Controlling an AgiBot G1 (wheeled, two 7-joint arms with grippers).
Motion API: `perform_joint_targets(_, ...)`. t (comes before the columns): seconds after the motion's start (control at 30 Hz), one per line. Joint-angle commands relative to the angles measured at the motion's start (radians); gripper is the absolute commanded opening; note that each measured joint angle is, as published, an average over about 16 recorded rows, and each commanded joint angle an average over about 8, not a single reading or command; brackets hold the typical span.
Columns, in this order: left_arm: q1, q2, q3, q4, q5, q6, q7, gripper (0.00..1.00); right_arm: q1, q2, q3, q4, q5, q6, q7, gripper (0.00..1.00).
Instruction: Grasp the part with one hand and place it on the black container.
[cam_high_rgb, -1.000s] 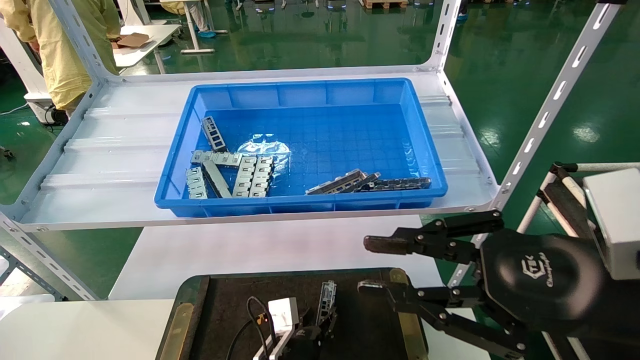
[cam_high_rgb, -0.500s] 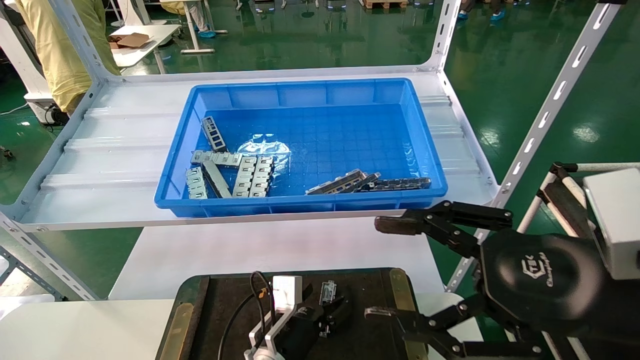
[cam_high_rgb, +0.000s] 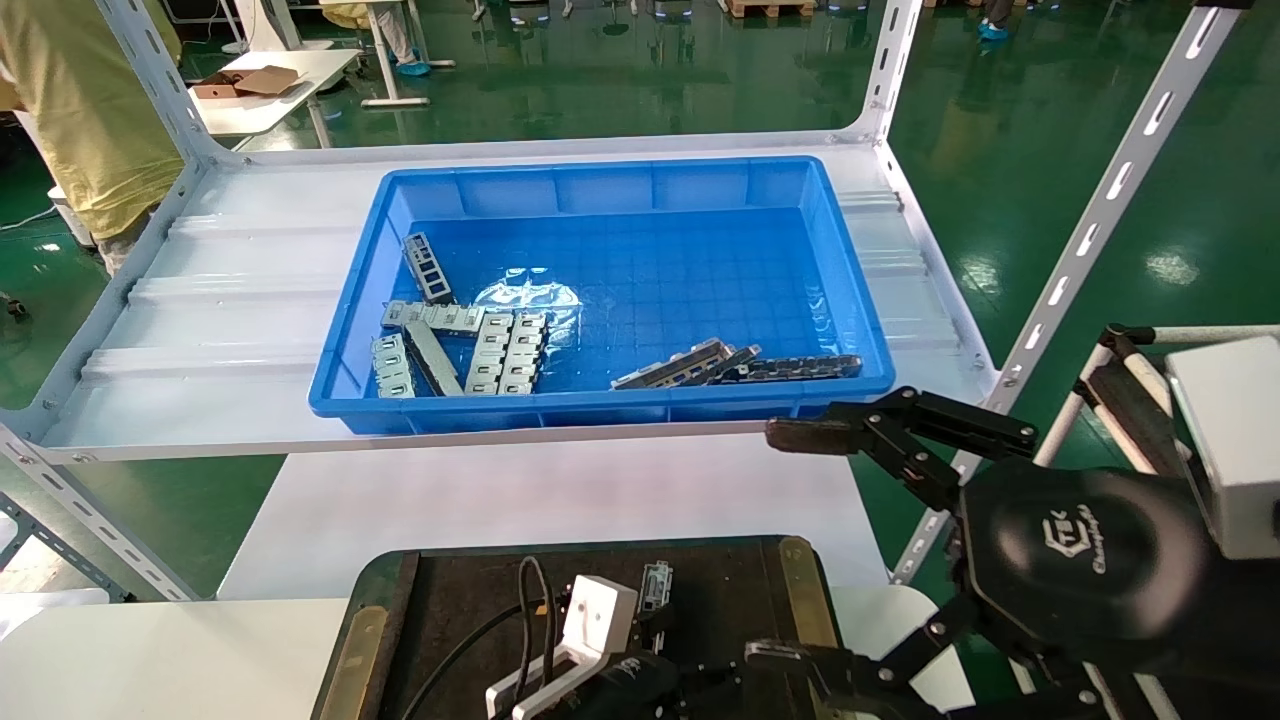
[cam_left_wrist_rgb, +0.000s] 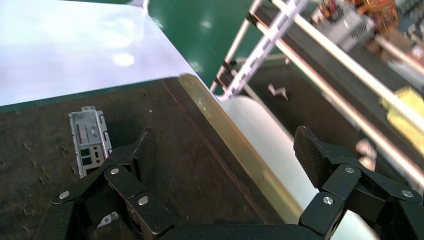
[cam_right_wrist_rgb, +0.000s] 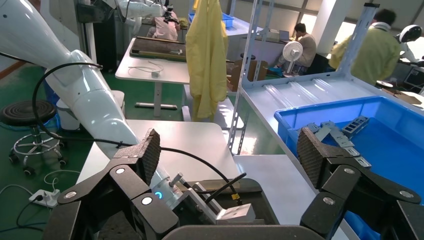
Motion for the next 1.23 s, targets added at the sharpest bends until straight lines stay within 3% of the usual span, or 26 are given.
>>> perform_joint_targets(0.03, -0.003, -0.016, -0.004, -0.012, 0.027, 0.037, -0.009, 1.0, 0.0, 0.0, 0.0, 0.0, 0.0, 0.0, 0.0, 1.0)
perform_joint_targets(0.27, -0.033, -0.063, -0.044, -0.02, 0.048, 0.205, 0.032, 1.0, 0.0, 0.0, 0.0, 0.0, 0.0, 0.0, 0.0, 1.0)
perform_joint_targets(0.43, -0.061, -0.09, -0.103, -0.022, -0.028, 0.397, 0.132, 1.0, 0.0, 0.0, 0.0, 0.0, 0.0, 0.0, 0.0, 1.0)
perform_joint_targets(0.67, -0.062, -0.159, -0.259, -0.013, -0.303, 0.804, 0.426, 1.0, 0.0, 0.0, 0.0, 0.0, 0.0, 0.0, 0.0, 1.0)
perform_joint_targets(0.83, 0.008, -0.188, -0.393, 0.005, -0.502, 1.007, 0.699, 1.0, 0.0, 0.0, -0.001, 0.0, 0.0, 0.0, 0.0, 1.0)
perform_joint_targets(1.0, 0.066, -0.208, -0.472, 0.031, -0.614, 1.137, 0.87, 1.0, 0.0, 0.0, -0.001, 0.0, 0.0, 0.0, 0.0, 1.0)
perform_joint_targets(1.23, 0.068, -0.231, -0.489, 0.043, -0.643, 1.207, 0.904, 1.0, 0.0, 0.0, -0.001, 0.0, 0.001, 0.0, 0.0, 1.0)
